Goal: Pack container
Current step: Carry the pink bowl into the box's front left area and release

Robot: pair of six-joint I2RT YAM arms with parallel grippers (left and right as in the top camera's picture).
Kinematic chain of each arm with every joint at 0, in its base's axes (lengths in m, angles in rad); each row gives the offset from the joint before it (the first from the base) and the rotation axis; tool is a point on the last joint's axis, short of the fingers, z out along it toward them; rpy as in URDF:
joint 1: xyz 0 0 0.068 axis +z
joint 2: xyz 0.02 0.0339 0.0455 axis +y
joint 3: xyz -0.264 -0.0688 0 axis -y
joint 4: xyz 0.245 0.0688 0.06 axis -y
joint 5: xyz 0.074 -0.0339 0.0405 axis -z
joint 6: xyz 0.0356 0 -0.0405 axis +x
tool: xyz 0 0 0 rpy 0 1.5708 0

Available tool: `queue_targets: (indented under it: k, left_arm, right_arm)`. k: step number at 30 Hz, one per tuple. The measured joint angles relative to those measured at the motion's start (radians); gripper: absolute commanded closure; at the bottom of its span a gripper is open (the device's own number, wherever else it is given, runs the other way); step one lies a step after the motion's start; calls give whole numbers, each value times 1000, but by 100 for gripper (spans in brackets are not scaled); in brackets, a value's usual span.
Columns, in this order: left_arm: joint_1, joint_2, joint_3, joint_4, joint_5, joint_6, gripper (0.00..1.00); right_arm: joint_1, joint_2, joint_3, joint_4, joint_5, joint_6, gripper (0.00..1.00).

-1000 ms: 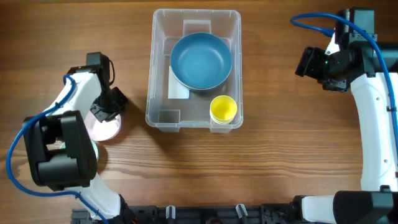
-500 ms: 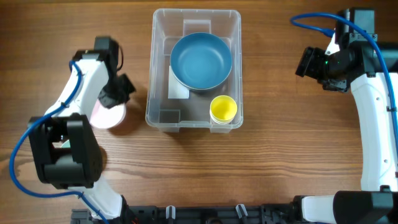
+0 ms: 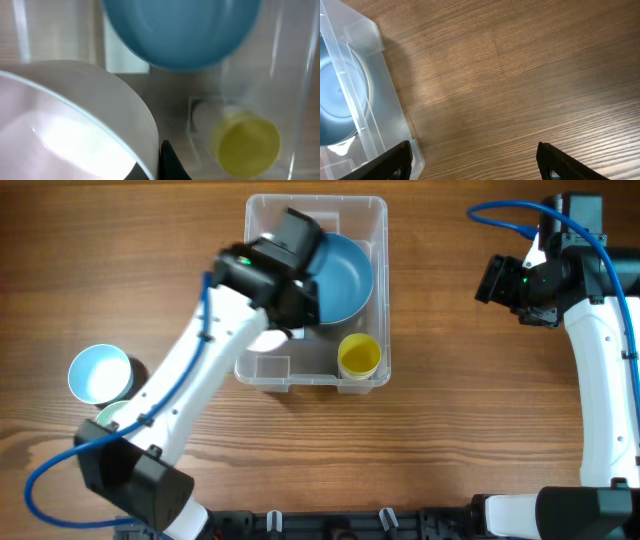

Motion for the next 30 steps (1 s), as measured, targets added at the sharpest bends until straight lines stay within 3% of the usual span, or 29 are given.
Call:
queue_targets:
  k: [9, 16, 23, 26, 28, 30]
  left_arm:
    - [-43, 127, -125, 41, 4, 0, 95]
    - [-43, 166, -165, 55, 12, 0, 83]
    - [-42, 166, -165, 39, 50, 0, 78]
    - [-33, 162, -160, 26, 50, 0, 71]
    - [-10, 142, -143, 4, 42, 1, 59]
    - [37, 93, -117, -16, 20, 3, 53]
  right_arm:
    - [0, 0, 0, -1, 0, 0, 19]
    - [0, 0, 0, -4, 0, 0, 19]
    - [0, 0, 0, -8, 0, 0, 19]
    - [0, 0, 0, -7, 0, 0, 19]
    - [0, 0, 0, -7, 0, 0, 19]
    - [0, 0, 0, -7, 0, 0, 19]
